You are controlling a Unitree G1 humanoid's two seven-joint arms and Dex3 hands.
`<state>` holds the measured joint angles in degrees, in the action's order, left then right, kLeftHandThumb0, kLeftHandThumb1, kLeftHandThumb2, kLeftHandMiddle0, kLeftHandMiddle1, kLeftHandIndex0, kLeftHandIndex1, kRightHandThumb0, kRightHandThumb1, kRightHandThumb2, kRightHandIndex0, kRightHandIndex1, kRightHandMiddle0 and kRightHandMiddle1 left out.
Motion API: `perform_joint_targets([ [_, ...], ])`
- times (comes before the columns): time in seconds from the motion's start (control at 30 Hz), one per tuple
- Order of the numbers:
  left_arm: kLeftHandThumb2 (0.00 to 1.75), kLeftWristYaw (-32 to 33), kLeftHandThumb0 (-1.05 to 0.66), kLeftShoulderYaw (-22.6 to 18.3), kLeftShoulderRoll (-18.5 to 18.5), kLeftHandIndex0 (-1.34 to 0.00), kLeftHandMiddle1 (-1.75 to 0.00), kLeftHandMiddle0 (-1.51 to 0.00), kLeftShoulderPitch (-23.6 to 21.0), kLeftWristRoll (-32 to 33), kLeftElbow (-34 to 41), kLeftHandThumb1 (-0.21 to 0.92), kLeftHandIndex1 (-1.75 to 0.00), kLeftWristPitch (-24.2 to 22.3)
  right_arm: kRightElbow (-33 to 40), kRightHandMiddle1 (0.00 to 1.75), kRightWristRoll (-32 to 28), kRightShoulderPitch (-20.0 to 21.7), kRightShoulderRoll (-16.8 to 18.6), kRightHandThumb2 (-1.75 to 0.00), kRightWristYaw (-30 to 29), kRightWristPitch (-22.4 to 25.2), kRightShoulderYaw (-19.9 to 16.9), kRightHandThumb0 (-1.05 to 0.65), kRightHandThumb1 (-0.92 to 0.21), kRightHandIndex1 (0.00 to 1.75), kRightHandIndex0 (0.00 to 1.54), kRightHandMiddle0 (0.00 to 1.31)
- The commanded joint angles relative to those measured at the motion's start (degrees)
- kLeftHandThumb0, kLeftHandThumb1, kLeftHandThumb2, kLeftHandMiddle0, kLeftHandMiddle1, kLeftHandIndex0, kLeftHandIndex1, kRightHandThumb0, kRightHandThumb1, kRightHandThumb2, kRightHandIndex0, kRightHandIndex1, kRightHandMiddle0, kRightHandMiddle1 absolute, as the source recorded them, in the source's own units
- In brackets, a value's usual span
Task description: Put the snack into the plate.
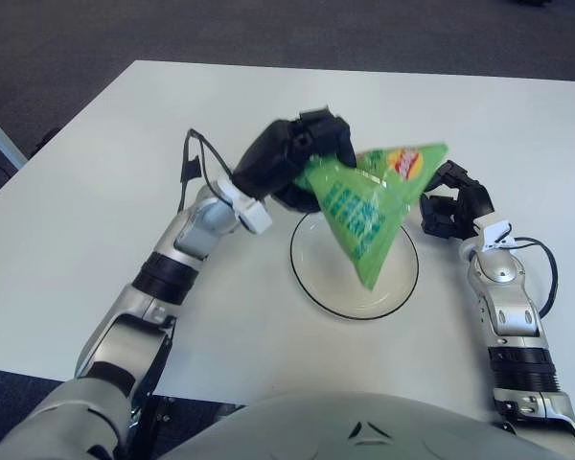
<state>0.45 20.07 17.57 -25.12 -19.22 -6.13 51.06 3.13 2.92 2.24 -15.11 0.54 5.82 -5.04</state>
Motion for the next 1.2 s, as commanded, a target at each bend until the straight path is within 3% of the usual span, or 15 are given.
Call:
perform_joint_targets([
  [0.0,1.58,-2.75,0.00,0.84,-1.05,-0.57,-1.67,-0.83,0.74,2.42,0.51,0.07,-1.75,-0.12,-4.95,1.75,1.33,-3.34,0.36,-1.15,0.42,2.93,0.85,-0.44,-0.45,1.75,1.25,0.51],
  [0.13,1.56,-7.71,0.00,1.97,-0.78,-0.56,-1.66,-0.82,-0.39,6.11,0.14,0.08,-1.75,-0.45,-5.06,1.75,1.60,-3.37,0.28,-1.15,0.47,2.69,0.99,-0.44,-0.45,1.75,1.24,0.51],
  [0.27,1.54,-8.43,0.00,1.59,-2.18,-0.54,-1.66,-0.81,-1.69,5.16,-2.15,0.10,-1.75,2.90,-4.94,1.75,1.82,-3.39,0.18,-1.15,0.52,2.81,1.10,-0.44,-0.45,1.75,1.24,0.51],
  [0.47,1.52,-8.98,0.00,1.14,-1.54,-0.52,-1.66,-0.79,-1.19,0.15,-2.49,0.13,-1.75,5.36,-4.24,1.75,1.66,-3.68,0.19,-1.14,0.71,3.26,1.21,-0.44,-0.45,1.75,1.22,0.51],
  [0.67,1.48,-10.17,0.00,0.98,0.10,-0.49,-1.68,-0.76,-1.09,-5.90,-0.88,0.17,-1.75,4.94,-3.64,1.75,1.18,-3.82,0.36,-1.14,0.96,3.91,1.14,-0.44,-0.46,1.75,1.22,0.50],
  [1.17,1.42,-5.83,0.00,1.60,-1.58,-0.43,-1.73,-0.68,-0.53,-19.00,-2.38,0.24,-1.75,2.54,-3.66,1.75,0.83,-3.98,0.36,-1.14,1.46,3.47,0.97,-0.44,-0.45,1.75,1.23,0.51],
])
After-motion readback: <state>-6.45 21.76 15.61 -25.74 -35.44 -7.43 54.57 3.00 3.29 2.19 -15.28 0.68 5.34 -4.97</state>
